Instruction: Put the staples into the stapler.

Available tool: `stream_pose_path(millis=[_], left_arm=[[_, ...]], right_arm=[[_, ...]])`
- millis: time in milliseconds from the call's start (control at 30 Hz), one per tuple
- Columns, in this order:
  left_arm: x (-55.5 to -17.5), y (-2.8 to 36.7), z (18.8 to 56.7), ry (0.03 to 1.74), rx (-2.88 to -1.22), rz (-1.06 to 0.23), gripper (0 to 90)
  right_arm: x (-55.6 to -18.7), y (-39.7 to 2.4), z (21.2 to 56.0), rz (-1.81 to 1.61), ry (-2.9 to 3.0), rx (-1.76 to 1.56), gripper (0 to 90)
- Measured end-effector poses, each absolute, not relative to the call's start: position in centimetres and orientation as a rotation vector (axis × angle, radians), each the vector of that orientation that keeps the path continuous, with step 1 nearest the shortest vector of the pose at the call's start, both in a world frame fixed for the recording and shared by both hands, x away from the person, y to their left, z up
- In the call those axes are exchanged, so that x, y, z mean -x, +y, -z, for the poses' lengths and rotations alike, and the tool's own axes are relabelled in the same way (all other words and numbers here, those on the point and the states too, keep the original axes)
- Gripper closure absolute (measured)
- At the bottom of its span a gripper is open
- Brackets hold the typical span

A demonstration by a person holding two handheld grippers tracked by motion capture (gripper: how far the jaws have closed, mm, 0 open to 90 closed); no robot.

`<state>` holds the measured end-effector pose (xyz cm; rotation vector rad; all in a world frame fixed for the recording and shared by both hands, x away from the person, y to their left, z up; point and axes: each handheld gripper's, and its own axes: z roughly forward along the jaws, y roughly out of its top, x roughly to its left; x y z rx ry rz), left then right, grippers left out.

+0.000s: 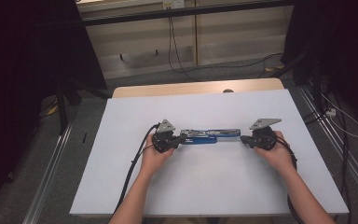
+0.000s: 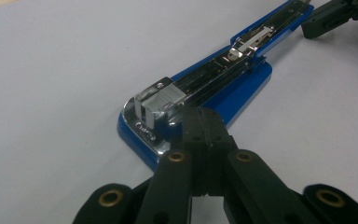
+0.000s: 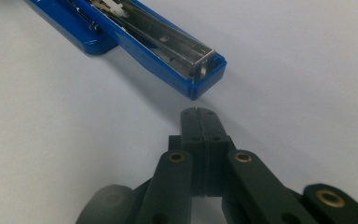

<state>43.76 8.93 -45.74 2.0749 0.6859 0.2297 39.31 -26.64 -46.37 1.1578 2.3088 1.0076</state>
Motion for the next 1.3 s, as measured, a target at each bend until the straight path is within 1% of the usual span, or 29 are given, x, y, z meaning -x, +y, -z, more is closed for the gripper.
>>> stream_pose_path(millis=[267,667,867,1300], left_arm=[[-43.8,8.5,46.0,0.674,-2.080,-0.251,90.0],[-43.9,9.2,46.1,0.694,-2.069,-0.243,90.0],[-43.9,9.6,46.0,0.694,-2.075,-0.283,90.0],[-44.1,9.7,46.2,0.692,-2.064,-0.281,90.0]], right_arm=[[-39.4,-26.7,46.4,-1.013,2.317,-1.150,90.0],[-39.5,-26.8,46.4,-1.026,2.316,-1.153,90.0],[-39.5,-26.8,46.4,-1.025,2.316,-1.149,90.0],[-39.6,-26.7,46.5,-1.047,2.312,-1.149,90.0]])
